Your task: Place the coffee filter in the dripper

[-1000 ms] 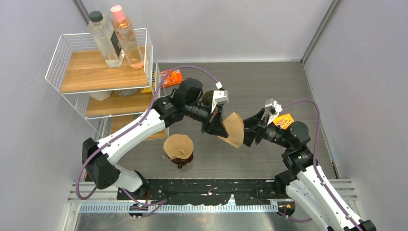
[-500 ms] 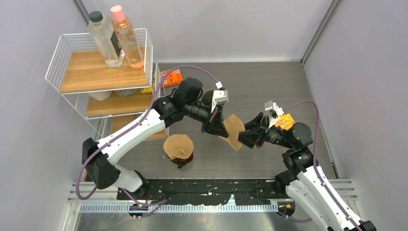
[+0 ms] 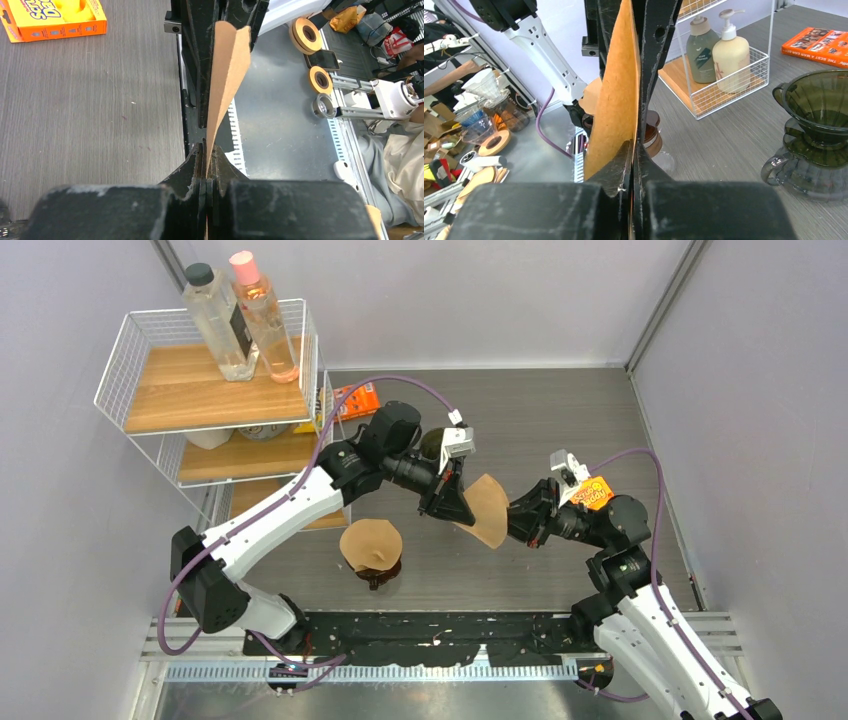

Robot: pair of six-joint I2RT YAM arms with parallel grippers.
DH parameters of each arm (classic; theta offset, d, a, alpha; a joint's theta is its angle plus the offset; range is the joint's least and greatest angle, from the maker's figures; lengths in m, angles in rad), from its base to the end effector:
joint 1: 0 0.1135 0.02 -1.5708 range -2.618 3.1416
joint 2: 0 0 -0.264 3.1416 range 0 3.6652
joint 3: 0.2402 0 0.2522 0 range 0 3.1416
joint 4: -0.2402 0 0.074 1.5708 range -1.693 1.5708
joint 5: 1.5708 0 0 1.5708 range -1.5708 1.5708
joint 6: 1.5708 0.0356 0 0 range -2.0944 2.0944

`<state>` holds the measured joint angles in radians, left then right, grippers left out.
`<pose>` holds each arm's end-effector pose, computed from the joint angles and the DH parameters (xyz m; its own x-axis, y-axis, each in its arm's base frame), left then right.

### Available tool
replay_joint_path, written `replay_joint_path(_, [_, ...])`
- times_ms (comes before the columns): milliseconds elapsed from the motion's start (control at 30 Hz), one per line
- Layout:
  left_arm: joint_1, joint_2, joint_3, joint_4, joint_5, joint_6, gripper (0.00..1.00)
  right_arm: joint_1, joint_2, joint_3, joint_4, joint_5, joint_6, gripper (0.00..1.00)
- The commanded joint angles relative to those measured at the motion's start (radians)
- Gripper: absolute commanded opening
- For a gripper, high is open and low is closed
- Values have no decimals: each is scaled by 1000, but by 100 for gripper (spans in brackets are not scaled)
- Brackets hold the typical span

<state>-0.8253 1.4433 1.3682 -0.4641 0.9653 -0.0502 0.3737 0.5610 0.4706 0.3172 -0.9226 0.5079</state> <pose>0.1929 -0.2521 0.3684 -0.3928 0.3834 -0.8359 0.8782 -0.1132 -0.4647 0.1189 0.0771 0.3131 -0.2760 0.2072 -0.9386 -0.9263 0.2034 0.3173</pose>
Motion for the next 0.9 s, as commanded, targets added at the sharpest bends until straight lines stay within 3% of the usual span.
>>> replay_joint_path(0, [-5, -40, 15, 25, -7, 14, 9, 5, -5, 40, -29, 67, -31, 5])
replay_joint_path(267, [-5, -57, 25, 10, -132, -5, 26, 5, -17, 74, -131, 152, -54, 5])
replay_joint_path(367, [-5, -83, 24, 4, -307, -49, 53, 5, -17, 93, -201, 203, -67, 5])
replay_joint_path(400, [-5, -95, 22, 2, -365, -68, 80, 5, -15, 104, -238, 236, -71, 5])
replay_joint_path(433, [-5, -103, 22, -2, -432, -86, 97, 5, -11, 116, -256, 254, -82, 5])
replay_joint_path(633, [-6, -90, 86, -18, -749, -249, 100, 12, 33, 163, -405, 428, -131, 5])
replay_joint_path(733, [-18, -46, 148, -26, -802, -326, 100, 41, 52, 184, -458, 526, -158, 5])
replay_joint_path(867, [-51, 2, 199, -19, -836, -403, 100, 177, 96, 227, -518, 773, -184, 5])
